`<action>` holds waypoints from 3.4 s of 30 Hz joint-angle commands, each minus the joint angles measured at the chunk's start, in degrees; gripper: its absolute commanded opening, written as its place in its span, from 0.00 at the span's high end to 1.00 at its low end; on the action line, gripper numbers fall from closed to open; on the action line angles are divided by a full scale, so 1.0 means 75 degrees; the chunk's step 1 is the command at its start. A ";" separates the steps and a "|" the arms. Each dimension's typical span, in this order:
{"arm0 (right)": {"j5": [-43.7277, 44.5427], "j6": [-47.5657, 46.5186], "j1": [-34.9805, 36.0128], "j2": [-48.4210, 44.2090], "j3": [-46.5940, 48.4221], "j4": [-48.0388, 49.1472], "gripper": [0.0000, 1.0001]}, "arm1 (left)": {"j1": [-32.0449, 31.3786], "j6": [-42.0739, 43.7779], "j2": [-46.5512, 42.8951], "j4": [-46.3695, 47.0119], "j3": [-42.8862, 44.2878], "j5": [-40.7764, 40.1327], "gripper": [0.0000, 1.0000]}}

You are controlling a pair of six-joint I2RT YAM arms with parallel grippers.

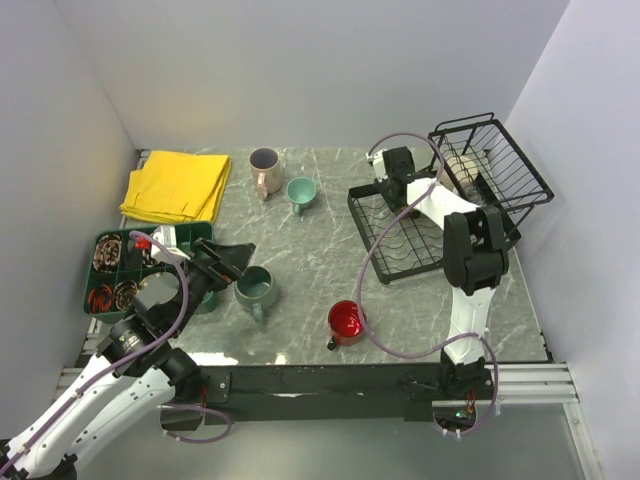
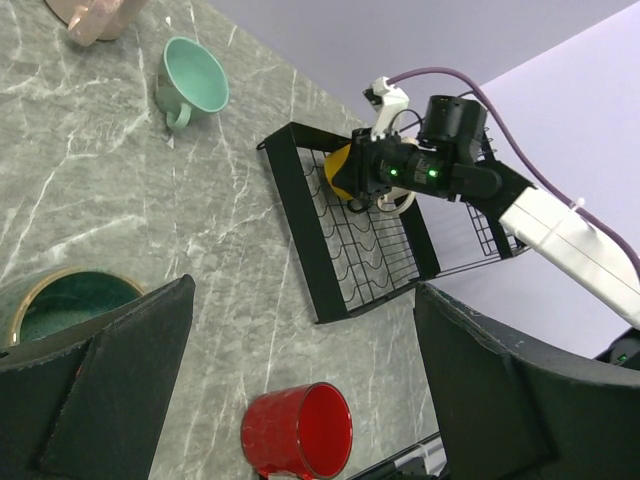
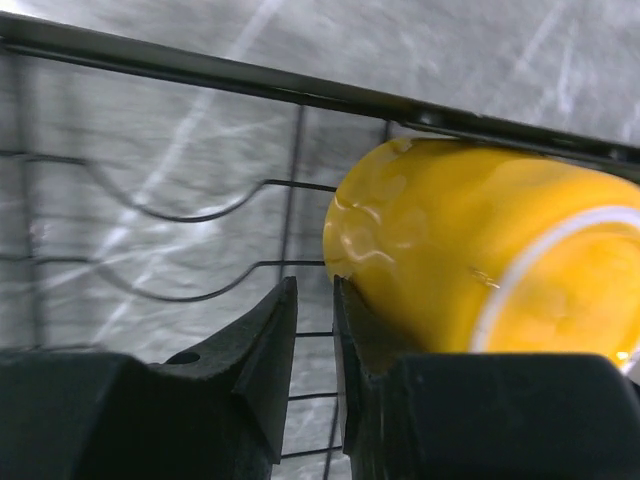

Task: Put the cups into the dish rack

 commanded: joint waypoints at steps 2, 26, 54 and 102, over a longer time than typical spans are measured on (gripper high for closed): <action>0.1652 -0.0069 0.0003 0.0305 0.0569 0.0434 0.70 | -0.0024 -0.0067 -0.0126 0.0010 -0.0051 -0.0094 0.04; -0.3639 -0.0245 0.0014 -0.3278 -0.0742 -0.0738 0.53 | 0.0139 0.0928 0.2625 0.0924 0.1049 0.0702 0.04; -0.8893 0.0106 -0.1544 -0.6796 -0.4399 0.0528 0.41 | 0.3843 0.2499 1.2796 -0.2625 1.0611 0.2601 0.17; -0.9527 -0.0269 -0.0762 -0.5731 -0.3100 -0.1054 0.31 | 0.4933 -0.0087 1.0810 0.2095 0.8119 0.6010 0.99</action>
